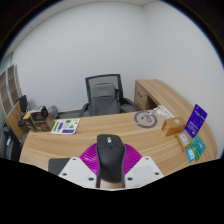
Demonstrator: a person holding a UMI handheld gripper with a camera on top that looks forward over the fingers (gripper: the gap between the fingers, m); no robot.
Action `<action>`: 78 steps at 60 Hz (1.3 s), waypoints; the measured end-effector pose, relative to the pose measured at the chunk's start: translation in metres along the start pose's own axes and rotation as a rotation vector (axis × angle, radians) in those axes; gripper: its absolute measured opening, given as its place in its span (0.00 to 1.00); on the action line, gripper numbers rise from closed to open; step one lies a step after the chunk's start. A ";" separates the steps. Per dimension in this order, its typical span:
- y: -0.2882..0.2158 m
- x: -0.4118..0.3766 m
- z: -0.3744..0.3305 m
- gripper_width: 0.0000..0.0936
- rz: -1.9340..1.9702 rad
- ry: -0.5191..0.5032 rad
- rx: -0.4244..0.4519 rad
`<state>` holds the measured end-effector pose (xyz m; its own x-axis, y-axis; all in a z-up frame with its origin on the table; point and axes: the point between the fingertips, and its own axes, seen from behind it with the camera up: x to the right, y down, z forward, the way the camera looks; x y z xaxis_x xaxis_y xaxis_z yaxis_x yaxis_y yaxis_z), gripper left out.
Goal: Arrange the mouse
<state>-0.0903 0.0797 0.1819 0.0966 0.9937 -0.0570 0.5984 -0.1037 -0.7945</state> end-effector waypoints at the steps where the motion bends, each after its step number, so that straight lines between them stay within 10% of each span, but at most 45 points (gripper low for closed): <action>1: 0.000 -0.010 -0.003 0.29 -0.004 -0.013 -0.001; 21: 0.105 -0.168 0.022 0.29 -0.115 -0.120 -0.085; 45: 0.194 -0.171 0.074 0.32 -0.173 -0.064 -0.179; 56: 0.195 -0.171 0.075 0.56 -0.153 -0.069 -0.183; 60: 0.190 -0.168 0.069 0.92 -0.162 -0.057 -0.174; 78: 0.124 -0.137 -0.097 0.92 -0.144 -0.029 -0.101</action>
<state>0.0481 -0.0733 0.1494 -0.0175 0.9993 0.0343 0.6817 0.0370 -0.7307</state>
